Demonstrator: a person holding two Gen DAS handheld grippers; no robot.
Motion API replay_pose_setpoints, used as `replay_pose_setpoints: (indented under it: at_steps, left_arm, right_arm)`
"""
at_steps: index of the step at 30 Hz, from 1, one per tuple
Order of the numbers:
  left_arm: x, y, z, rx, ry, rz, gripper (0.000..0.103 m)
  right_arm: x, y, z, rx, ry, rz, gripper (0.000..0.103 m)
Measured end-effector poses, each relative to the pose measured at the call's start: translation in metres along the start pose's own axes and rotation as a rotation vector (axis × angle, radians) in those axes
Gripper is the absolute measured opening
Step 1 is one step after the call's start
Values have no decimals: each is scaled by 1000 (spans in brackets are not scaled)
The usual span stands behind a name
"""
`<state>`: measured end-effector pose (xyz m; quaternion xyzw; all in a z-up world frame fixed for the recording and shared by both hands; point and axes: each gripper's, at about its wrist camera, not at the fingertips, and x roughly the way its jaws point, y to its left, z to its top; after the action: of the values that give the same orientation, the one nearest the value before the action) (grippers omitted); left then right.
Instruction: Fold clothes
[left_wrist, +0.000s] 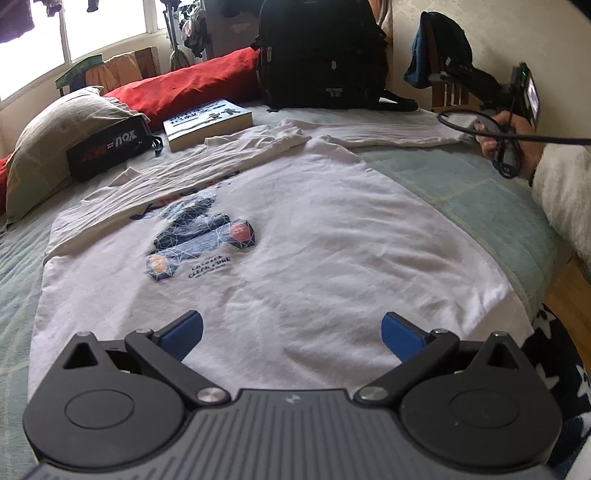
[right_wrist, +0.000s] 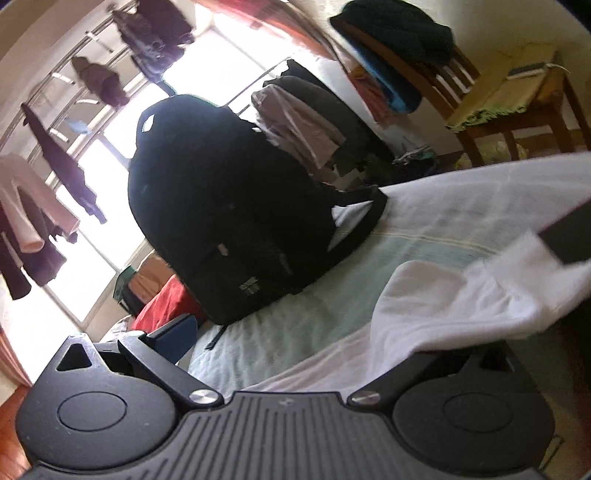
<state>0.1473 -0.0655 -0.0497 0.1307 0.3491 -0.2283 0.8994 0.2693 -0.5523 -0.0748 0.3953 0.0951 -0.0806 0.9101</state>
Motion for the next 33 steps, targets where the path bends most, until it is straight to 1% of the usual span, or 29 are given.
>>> replay_pose_setpoints:
  at_steps: [10,15,23,26,33]
  left_arm:
    - [-31,12,-10,36,19,-61,102]
    - [-46,28,-19,34,23,-50,102]
    - [-77,53,-36,3,-3,-16,102]
    - [-86,62,-41,-20,-15,-17,102]
    - [-94,79,-50,-59,-13,-9,102]
  right_arm:
    - [2,78,0,-118,46,33,103]
    - [11,125,-10,-175,76,51,103]
    - [32,196,-39,-250,129,103,103]
    - [41,219,-51,-264,153,125,103]
    - [58,269,-85,-307,201,171,103]
